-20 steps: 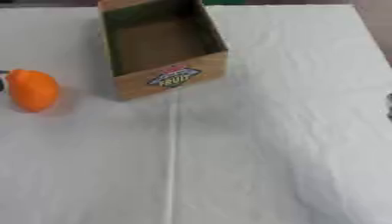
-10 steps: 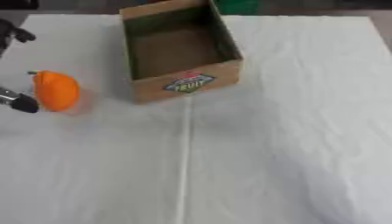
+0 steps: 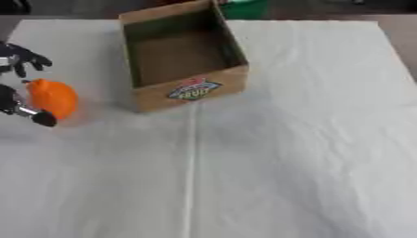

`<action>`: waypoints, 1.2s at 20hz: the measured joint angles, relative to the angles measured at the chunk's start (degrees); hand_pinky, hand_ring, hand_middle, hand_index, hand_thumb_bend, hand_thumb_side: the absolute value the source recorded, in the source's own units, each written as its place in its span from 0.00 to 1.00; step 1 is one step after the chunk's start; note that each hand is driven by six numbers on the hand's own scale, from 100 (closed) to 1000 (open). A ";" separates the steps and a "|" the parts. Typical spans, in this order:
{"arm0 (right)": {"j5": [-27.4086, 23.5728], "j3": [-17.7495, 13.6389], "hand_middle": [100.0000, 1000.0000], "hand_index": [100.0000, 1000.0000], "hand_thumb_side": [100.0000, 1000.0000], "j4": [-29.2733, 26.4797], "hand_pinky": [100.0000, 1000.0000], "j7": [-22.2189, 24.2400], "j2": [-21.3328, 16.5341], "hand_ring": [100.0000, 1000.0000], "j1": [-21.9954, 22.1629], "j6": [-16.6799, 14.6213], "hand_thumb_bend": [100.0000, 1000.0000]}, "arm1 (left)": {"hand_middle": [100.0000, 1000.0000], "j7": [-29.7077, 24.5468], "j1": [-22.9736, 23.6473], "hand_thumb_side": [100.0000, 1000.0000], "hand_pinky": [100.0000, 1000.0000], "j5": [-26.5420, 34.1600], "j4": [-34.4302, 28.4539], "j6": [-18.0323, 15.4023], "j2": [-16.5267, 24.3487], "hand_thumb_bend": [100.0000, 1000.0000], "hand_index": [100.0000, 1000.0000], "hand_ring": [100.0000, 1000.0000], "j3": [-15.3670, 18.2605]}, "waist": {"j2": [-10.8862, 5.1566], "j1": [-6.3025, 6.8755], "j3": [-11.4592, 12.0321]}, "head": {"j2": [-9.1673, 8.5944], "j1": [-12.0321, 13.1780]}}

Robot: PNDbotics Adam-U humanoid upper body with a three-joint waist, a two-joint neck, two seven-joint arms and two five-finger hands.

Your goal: Pick up objects on the table and place them in the box.

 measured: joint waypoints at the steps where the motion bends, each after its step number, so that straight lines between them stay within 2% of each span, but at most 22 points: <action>1: -0.02 0.00 0.74 0.83 1.00 0.00 0.75 0.00 0.00 0.78 0.00 0.00 0.00 | 0.81 0.26 -0.20 0.76 0.45 -0.37 1.38 -0.10 -0.57 0.97 0.97 0.73 -0.30 | 0.00 -0.03 -0.13 | 0.00 -0.05; 9: -0.04 0.01 0.73 0.82 1.00 0.00 0.76 0.02 0.20 0.78 0.01 -0.03 0.00 | 0.79 1.46 -1.01 0.74 0.41 -5.78 7.61 -2.33 -2.45 0.75 0.93 0.71 -1.35 | 0.38 0.25 -0.63 | -0.01 -0.11; 11: -0.04 0.01 0.73 0.82 1.00 0.00 0.76 0.03 0.31 0.78 0.01 -0.03 0.00 | 0.79 1.20 -1.01 0.71 0.41 -7.26 8.00 -2.93 -2.45 0.66 0.93 0.71 -1.35 | 0.48 0.35 -0.63 | -0.02 -0.11; 12: -0.04 0.01 0.73 0.82 1.00 0.00 0.76 0.03 0.36 0.78 0.01 -0.03 0.00 | 0.79 1.04 -1.01 0.75 0.41 -7.94 8.11 -3.16 -2.45 0.70 0.93 0.71 -1.35 | 0.54 0.35 -0.62 | -0.02 -0.11; 17: -0.04 0.23 0.73 0.82 1.00 0.00 0.76 0.20 0.38 0.78 0.01 0.08 0.00 | 0.79 0.92 -1.01 0.76 0.40 -12.13 8.09 -3.99 -2.43 0.60 0.93 0.71 -1.25 | 0.63 0.45 -0.52 | -0.17 0.08; 20: -0.05 0.32 0.73 0.82 1.00 0.00 0.76 0.32 0.38 0.78 0.01 0.07 0.00 | 0.79 1.06 -1.01 0.72 0.39 -13.93 8.15 -4.32 -2.43 0.43 0.93 0.71 -0.93 | 0.64 0.46 -0.52 | -0.40 0.18; 21: -0.05 0.32 0.73 0.82 1.00 0.00 0.76 0.33 0.38 0.78 0.01 0.07 0.00 | 0.79 1.04 -1.01 0.71 0.39 -14.14 8.29 -4.38 -2.43 0.41 0.93 0.71 -0.86 | 0.65 0.46 -0.52 | -0.48 0.19; 23: -0.06 0.32 0.73 0.82 1.00 0.00 0.76 0.34 0.38 0.78 0.01 0.06 0.00 | 0.79 0.88 -1.01 0.65 0.39 -14.24 8.69 -4.52 -2.43 0.33 0.94 0.70 -0.59 | 0.68 0.48 -0.53 | -0.50 0.20; 24: -0.06 0.32 0.73 0.82 1.00 0.00 0.76 0.34 0.38 0.78 0.01 0.06 0.00 | 0.79 0.74 -1.01 0.62 0.39 -14.19 8.94 -4.62 -2.43 0.25 0.94 0.70 -0.56 | 0.69 0.51 -0.53 | -0.51 0.20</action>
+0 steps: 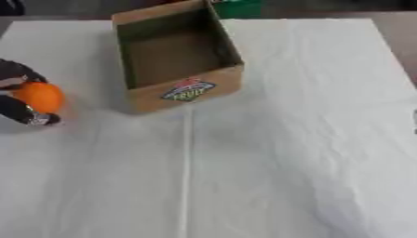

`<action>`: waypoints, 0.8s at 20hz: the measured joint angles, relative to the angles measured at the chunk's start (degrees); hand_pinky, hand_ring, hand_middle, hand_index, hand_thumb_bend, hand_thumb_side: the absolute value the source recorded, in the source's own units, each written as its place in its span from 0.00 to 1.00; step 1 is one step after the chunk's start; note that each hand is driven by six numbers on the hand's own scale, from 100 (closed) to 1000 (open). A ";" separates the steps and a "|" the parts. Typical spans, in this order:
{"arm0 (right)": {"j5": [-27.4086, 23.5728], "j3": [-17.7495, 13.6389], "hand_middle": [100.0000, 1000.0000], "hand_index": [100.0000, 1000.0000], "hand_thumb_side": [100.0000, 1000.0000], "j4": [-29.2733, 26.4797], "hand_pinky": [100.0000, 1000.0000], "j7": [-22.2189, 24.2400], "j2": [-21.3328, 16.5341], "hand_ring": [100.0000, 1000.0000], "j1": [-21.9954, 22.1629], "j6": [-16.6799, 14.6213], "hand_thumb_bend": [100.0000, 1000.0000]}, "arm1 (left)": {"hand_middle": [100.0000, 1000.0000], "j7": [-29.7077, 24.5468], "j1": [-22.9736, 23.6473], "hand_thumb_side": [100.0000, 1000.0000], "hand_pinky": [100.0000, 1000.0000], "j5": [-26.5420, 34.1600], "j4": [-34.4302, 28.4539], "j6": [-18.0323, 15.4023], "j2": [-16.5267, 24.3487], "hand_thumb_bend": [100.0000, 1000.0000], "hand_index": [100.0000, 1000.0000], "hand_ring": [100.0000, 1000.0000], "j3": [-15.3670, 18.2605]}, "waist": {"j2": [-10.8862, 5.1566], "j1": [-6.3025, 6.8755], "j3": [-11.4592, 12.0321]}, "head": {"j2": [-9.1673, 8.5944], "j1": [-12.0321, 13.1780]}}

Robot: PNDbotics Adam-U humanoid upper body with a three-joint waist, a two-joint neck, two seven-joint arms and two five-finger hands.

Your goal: Pick up objects on the table and place them in the box.

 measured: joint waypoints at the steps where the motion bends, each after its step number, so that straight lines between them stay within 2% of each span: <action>1: -0.01 0.00 0.73 0.82 1.00 0.00 0.76 0.00 0.00 0.79 0.00 0.00 0.00 | 0.79 -0.17 0.00 0.58 0.39 0.16 0.24 -0.10 0.00 0.18 0.94 0.70 0.05 | 0.01 0.04 0.00 | -0.01 0.00; 2: -0.02 0.00 0.73 0.82 1.00 0.00 0.76 0.00 0.00 0.79 0.00 0.00 0.00 | 0.79 -0.36 0.00 0.54 0.39 0.38 0.45 -0.16 0.00 0.09 0.94 0.70 0.17 | 0.02 0.09 0.00 | -0.02 0.01; 4: -0.05 0.00 0.73 0.82 1.00 0.00 0.76 0.00 0.01 0.79 0.00 0.00 0.00 | 0.79 -0.80 0.00 0.47 0.39 0.88 0.79 -0.27 0.00 0.00 0.94 0.70 0.32 | 0.06 0.16 0.00 | -0.03 0.05; 9: -0.06 0.00 0.73 0.82 1.00 0.00 0.76 -0.02 0.02 0.79 0.06 -0.02 0.00 | 0.81 -1.71 0.00 0.39 0.39 2.12 0.95 -0.74 0.02 0.00 0.94 0.68 0.37 | 0.14 0.26 0.00 | -0.05 0.22; 12: -0.07 0.00 0.73 0.82 1.00 0.00 0.76 -0.05 0.03 0.79 0.12 -0.04 0.00 | 0.78 -1.39 0.01 0.36 0.35 2.45 0.88 -0.79 0.04 0.00 0.90 0.65 0.64 | 0.16 0.29 0.00 | -0.05 0.24; 16: -0.07 0.00 0.73 0.82 1.00 0.00 0.76 -0.11 0.05 0.79 0.24 -0.06 0.00 | 0.70 3.16 0.39 0.34 0.28 2.90 -0.33 0.44 0.43 0.00 0.82 0.58 0.72 | 0.27 0.29 0.02 | -0.26 0.27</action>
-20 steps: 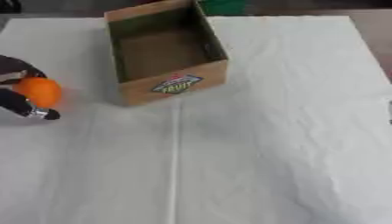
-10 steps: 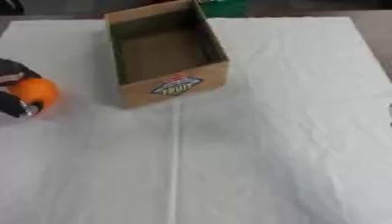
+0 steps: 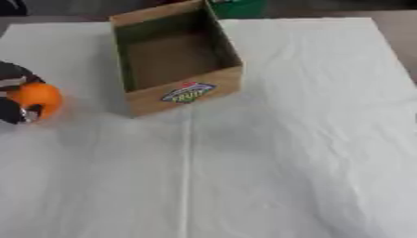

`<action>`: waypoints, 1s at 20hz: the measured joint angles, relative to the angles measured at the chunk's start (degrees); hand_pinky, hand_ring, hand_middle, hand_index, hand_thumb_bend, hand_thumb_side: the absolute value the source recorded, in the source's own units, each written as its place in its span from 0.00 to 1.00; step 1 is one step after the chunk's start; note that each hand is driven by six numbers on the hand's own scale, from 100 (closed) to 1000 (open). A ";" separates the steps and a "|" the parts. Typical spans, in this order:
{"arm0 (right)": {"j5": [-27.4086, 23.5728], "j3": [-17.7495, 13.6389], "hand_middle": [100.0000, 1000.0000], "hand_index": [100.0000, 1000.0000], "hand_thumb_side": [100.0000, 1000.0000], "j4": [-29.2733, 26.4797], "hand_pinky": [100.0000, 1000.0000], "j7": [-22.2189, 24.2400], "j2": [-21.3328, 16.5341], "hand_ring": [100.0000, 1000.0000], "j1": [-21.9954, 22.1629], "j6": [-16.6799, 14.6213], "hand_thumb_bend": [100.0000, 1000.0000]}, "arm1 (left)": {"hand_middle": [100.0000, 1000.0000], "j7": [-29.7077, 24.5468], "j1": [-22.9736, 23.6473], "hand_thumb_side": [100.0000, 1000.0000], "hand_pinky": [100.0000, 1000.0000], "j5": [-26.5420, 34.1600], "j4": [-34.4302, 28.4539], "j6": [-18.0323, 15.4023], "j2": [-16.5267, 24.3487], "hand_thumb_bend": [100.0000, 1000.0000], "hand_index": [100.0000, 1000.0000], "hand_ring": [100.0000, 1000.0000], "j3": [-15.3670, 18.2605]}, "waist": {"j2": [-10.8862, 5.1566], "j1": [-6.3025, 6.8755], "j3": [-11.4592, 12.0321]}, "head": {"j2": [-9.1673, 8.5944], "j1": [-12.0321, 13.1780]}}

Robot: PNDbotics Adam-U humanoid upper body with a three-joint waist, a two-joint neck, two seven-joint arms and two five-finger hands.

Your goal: Pick up objects on the table and place them in the box.

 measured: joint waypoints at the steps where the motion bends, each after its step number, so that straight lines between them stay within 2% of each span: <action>1: 0.00 0.00 0.73 0.82 1.00 0.00 0.76 0.00 0.00 0.79 0.00 0.00 0.00 | 0.70 1.73 0.15 0.35 0.28 0.07 -0.32 0.55 0.10 0.00 0.81 0.58 0.00 | 0.02 0.00 0.02 | -0.10 0.03; 7: -0.01 0.00 0.73 0.82 1.00 0.00 0.76 -0.10 0.01 0.79 0.01 -0.09 0.00 | 0.67 9.26 0.63 0.40 0.24 0.05 -1.05 2.79 0.37 0.00 0.73 0.54 -0.08 | 0.07 -0.03 0.02 | -0.27 0.17; 10: -0.01 0.00 0.73 0.82 1.00 0.00 0.76 -0.17 0.01 0.79 0.02 -0.10 0.00 | 0.70 12.12 0.78 0.41 0.21 -0.50 -1.90 3.57 0.81 0.00 0.73 0.52 -0.08 | 0.12 -0.03 0.02 | -0.27 0.18; 20: -0.04 0.00 0.73 0.82 1.00 0.00 0.76 -0.31 0.01 0.78 0.06 -0.04 0.00 | 0.65 21.53 -0.20 0.38 0.14 -4.84 -8.43 5.07 1.08 0.00 0.70 0.46 1.75 | 0.26 0.21 0.02 | -0.70 0.02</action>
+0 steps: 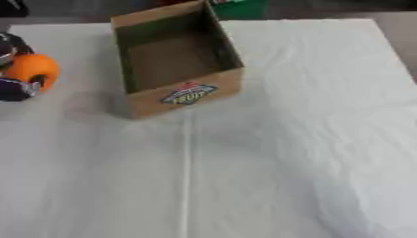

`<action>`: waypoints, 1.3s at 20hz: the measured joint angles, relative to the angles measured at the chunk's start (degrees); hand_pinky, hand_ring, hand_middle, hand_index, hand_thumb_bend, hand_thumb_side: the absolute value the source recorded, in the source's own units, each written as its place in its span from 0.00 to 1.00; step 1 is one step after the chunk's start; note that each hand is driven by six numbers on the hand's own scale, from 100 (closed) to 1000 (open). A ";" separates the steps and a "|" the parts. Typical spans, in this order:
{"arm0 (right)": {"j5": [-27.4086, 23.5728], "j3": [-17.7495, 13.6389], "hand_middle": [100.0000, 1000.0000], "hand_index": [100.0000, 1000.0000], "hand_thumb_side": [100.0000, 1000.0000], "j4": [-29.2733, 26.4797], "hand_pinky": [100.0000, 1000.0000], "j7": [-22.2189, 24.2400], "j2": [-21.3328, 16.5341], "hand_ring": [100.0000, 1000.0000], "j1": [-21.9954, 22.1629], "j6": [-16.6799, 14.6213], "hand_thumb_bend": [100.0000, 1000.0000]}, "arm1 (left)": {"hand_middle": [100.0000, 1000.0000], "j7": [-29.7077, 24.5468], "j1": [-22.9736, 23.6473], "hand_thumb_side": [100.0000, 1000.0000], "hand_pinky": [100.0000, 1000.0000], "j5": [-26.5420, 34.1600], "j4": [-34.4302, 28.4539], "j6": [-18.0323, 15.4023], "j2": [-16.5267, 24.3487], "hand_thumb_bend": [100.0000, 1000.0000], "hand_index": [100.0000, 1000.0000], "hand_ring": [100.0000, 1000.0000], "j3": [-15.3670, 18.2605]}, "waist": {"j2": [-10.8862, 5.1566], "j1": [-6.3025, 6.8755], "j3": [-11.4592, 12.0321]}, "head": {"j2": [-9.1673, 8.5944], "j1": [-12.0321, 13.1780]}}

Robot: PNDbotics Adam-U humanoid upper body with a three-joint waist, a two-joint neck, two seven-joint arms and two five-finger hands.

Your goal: Pick up objects on the table and place them in the box.

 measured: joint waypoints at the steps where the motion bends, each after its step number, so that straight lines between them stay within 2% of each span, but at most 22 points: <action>1: -0.01 0.00 0.73 0.82 1.00 0.00 0.76 -0.03 0.00 0.78 0.01 0.00 0.00 | 0.64 0.93 -0.74 0.37 0.14 -0.56 -0.86 0.01 -0.06 0.00 0.69 0.45 0.36 | -0.01 0.05 0.02 | -0.02 -0.14; 4: -0.04 0.00 0.73 0.82 1.00 0.00 0.76 -0.19 0.00 0.78 0.02 0.01 0.00 | 0.63 3.21 -3.78 0.36 0.13 -1.53 -2.73 -0.30 -1.37 0.00 0.69 0.44 1.30 | -0.11 0.33 0.17 | -0.02 -0.39; 8: -0.31 0.04 0.73 0.82 1.00 0.00 0.76 -0.20 0.00 0.78 -0.04 0.02 0.00 | 0.62 4.98 -8.97 0.37 0.12 -1.88 -2.44 -1.33 -5.62 0.00 0.68 0.43 1.72 | -0.45 0.61 0.02 | -0.02 -0.37; 15: -1.38 0.40 0.73 0.82 1.00 0.00 0.76 0.22 -0.01 0.78 -0.80 -0.27 0.00 | 0.62 7.16 -17.78 0.36 0.14 -4.52 5.32 -3.38 -18.93 0.00 0.68 0.43 2.06 | -0.64 0.56 -1.41 | -0.02 0.61; 21: -2.08 0.57 0.73 0.82 1.00 0.00 0.76 0.55 0.04 0.78 -1.64 -0.46 0.00 | 0.61 9.90 -19.01 0.35 0.15 -9.16 13.96 -3.94 -30.41 0.00 0.68 0.42 4.39 | -0.61 0.35 -2.19 | -0.02 0.90; 26: -2.47 0.76 0.73 0.82 1.00 0.00 0.76 0.84 0.29 0.78 -2.44 -0.58 0.00 | 0.62 11.28 -17.52 0.36 0.15 -12.38 19.85 -4.08 -36.69 0.00 0.68 0.43 5.08 | -0.25 0.33 -2.94 | -0.08 0.98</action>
